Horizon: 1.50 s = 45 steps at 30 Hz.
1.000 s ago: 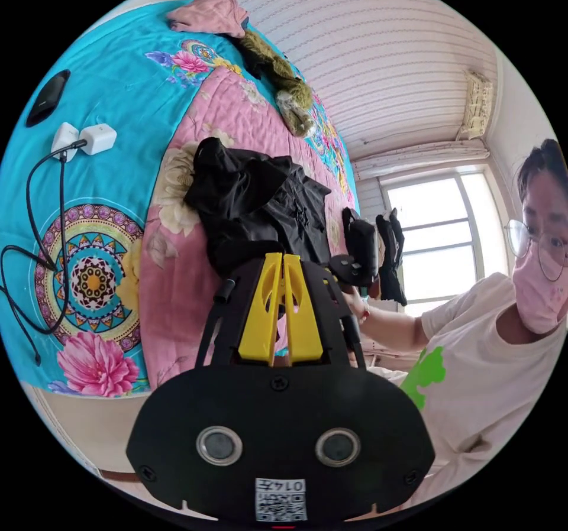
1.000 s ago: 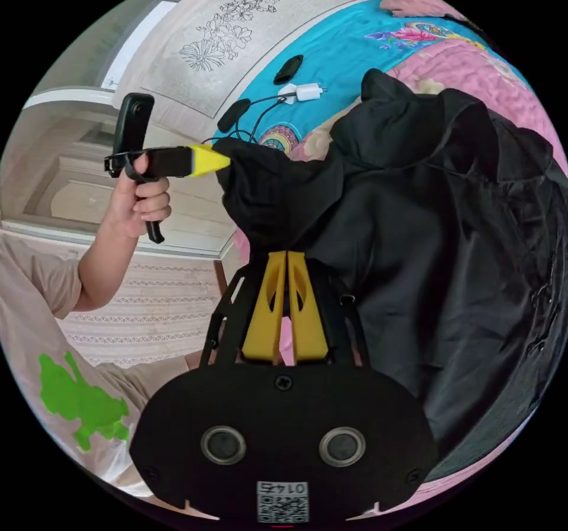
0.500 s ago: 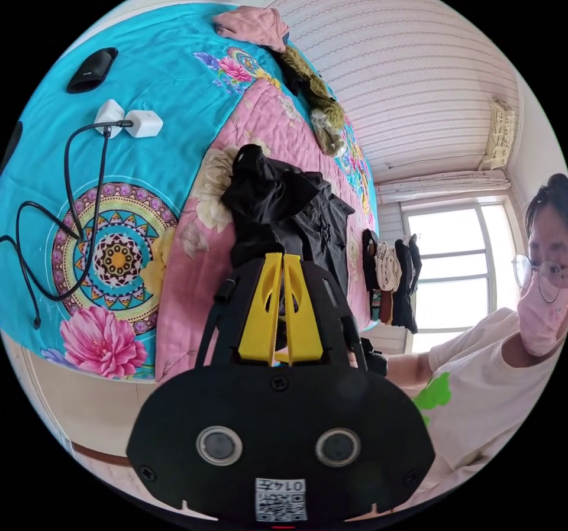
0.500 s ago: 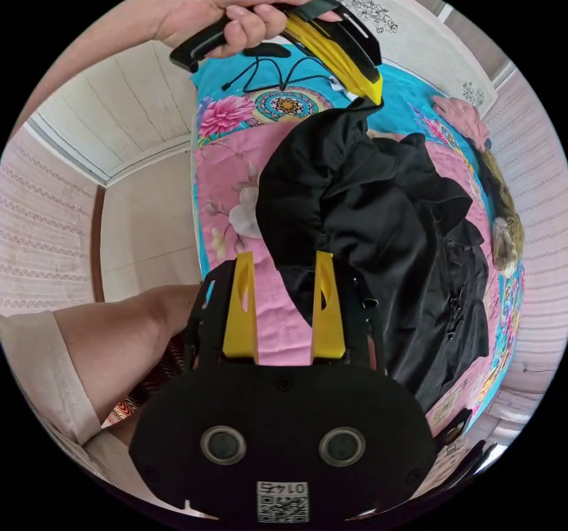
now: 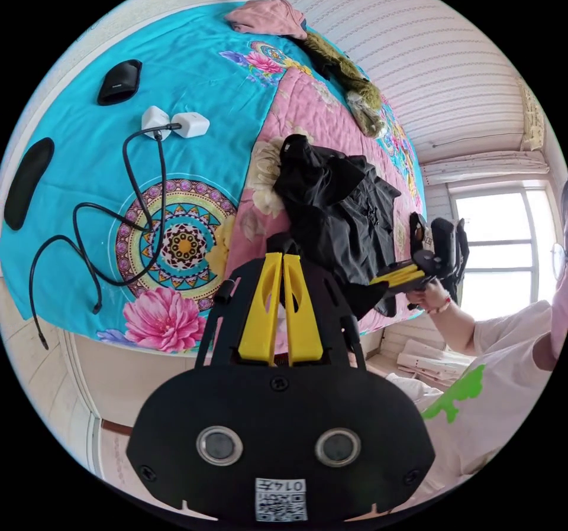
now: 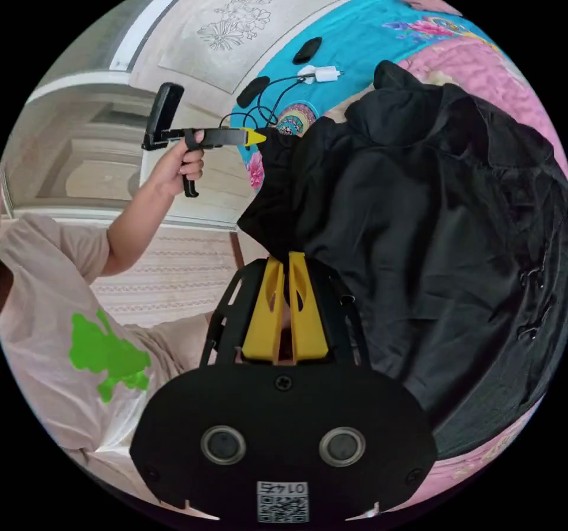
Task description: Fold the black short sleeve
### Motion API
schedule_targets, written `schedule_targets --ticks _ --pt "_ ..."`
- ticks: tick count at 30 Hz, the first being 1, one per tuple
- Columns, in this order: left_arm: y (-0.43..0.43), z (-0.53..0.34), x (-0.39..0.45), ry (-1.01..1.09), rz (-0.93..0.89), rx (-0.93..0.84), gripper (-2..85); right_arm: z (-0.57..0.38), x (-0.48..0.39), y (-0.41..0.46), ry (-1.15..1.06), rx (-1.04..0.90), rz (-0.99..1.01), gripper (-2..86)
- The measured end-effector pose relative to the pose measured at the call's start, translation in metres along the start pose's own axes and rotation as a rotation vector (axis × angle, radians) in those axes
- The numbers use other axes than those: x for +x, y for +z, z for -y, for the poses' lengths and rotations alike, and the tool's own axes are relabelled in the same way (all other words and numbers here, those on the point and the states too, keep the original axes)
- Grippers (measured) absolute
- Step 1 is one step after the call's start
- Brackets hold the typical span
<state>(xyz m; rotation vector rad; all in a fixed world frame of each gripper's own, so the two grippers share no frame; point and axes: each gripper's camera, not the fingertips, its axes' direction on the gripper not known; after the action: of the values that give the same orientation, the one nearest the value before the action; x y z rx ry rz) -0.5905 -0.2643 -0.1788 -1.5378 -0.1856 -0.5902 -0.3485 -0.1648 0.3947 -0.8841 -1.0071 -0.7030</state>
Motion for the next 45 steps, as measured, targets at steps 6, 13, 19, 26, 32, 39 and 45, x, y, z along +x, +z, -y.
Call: schedule_targets --ticks 6,13,19,26,32,39,45 --pt "0.012 0.005 -0.004 -0.011 0.037 -0.068 -0.8 0.023 0.117 -0.046 0.321 -0.014 0.368 0.8" --pt "0.003 0.003 0.004 0.041 -0.033 0.000 6.0 0.022 0.125 -0.073 0.308 0.066 0.248 1.4" --pt "-0.002 -0.035 0.017 0.136 0.164 -0.031 7.2 0.011 0.105 -0.096 0.271 0.097 0.083 2.8" --pt "0.053 -0.048 0.023 0.121 0.068 -0.125 1.9 -0.003 0.081 -0.118 0.257 0.176 0.011 6.0" --pt "0.059 -0.039 0.031 0.148 -0.011 -0.098 -0.9 0.009 0.010 -0.123 0.045 0.424 -0.244 0.2" --pt "0.046 -0.045 0.054 0.235 0.002 -0.053 -1.0 0.095 -0.008 -0.036 -0.037 0.224 -0.298 -0.4" --pt "0.045 -0.029 0.074 0.348 0.011 0.046 -1.0 0.116 -0.013 -0.024 -0.090 0.094 -0.153 -0.4"
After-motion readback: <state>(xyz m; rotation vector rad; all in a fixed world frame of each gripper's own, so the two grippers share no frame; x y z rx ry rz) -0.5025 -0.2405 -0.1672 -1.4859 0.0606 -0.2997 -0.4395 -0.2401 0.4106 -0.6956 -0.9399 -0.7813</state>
